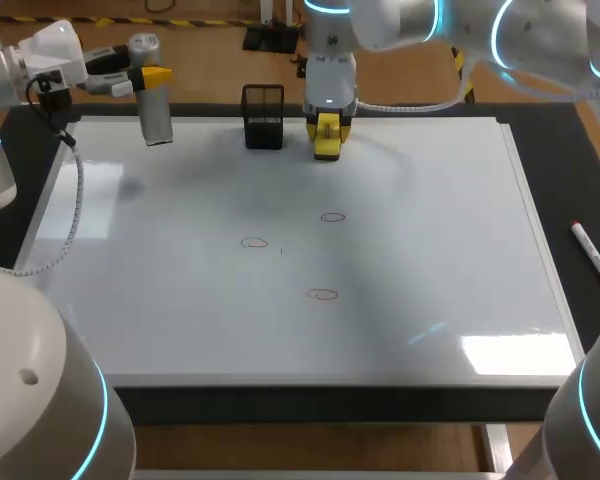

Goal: Pick up the inspection probe, press it on each red-marked spot on the whiteboard one by one, put down the probe, pick up the eraser, and wipe off all the red marks.

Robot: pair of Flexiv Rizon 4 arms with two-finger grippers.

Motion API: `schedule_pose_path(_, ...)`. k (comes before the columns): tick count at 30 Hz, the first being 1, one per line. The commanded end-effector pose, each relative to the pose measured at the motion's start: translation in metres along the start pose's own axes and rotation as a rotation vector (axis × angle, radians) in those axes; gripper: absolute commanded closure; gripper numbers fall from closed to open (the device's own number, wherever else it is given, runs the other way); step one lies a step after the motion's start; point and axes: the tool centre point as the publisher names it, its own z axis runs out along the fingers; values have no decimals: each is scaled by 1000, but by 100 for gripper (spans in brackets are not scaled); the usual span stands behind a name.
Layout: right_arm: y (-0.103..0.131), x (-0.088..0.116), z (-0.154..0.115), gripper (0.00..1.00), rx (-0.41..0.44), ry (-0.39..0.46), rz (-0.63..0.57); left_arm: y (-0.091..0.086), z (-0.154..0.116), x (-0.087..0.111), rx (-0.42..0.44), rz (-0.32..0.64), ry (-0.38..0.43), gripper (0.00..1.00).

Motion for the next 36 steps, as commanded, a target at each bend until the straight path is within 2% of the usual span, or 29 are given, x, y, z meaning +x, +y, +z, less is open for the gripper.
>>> schedule_pose_path(1, 8, 7, -12, 100, 16, -3, 21, -1, 0, 1, 0, 1, -2, 100)
schedule_pose_path(6, 17, 13, -28, 100, 36, -3, 53, -1, 0, 1, 0, 1, -2, 100)
schedule_pose_path(12, 27, 33, -41, 100, 50, 0, 106, -1, 0, 1, 0, 1, -2, 100)
schedule_pose_path(19, 37, 70, -45, 100, 52, -9, 185, -1, 0, 1, 0, 1, -2, 100)
schedule_pose_path(36, 85, 166, -37, 100, 51, -22, 362, -1, 0, 1, 0, 1, -2, 100)
